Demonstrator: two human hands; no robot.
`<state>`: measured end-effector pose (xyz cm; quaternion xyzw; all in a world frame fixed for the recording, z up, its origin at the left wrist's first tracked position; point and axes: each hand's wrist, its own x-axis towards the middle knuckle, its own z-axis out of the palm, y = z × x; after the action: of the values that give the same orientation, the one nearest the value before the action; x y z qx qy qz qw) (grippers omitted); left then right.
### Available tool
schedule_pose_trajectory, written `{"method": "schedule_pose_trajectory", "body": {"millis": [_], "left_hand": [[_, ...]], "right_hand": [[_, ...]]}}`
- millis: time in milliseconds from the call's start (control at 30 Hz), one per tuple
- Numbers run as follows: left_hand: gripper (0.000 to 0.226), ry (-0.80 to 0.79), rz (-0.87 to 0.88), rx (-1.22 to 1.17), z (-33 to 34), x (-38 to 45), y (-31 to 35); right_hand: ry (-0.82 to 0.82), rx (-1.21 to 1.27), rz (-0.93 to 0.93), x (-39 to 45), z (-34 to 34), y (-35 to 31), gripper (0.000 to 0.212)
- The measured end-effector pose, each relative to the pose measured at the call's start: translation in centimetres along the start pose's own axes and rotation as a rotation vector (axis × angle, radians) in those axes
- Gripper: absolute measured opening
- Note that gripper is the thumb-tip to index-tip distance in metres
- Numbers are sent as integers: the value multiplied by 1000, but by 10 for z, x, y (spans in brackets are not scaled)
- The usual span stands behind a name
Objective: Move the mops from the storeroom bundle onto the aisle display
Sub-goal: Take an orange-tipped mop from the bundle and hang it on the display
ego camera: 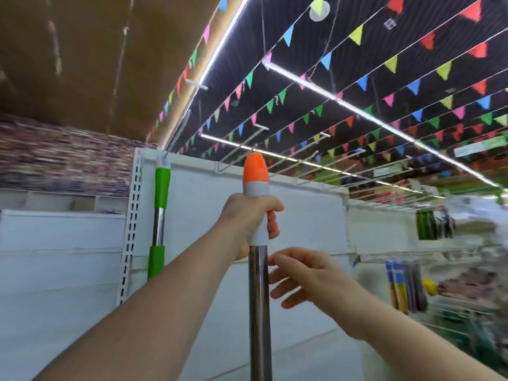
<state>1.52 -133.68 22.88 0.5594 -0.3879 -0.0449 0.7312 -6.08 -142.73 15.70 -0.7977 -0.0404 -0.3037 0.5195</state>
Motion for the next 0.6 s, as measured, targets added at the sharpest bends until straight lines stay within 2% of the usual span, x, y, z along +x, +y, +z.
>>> {"method": "schedule_pose_trajectory", "body": {"millis": [200, 433, 600], "left_hand": [[17, 137, 46, 50, 5, 32, -10], [21, 133, 71, 77, -6, 73, -25], [20, 99, 93, 80, 0, 101, -19]], "right_hand": [[-116, 25, -50, 36, -6, 28, 22], [-231, 18, -119, 81, 2, 57, 25], [-76, 57, -262, 109, 3, 65, 32]]}}
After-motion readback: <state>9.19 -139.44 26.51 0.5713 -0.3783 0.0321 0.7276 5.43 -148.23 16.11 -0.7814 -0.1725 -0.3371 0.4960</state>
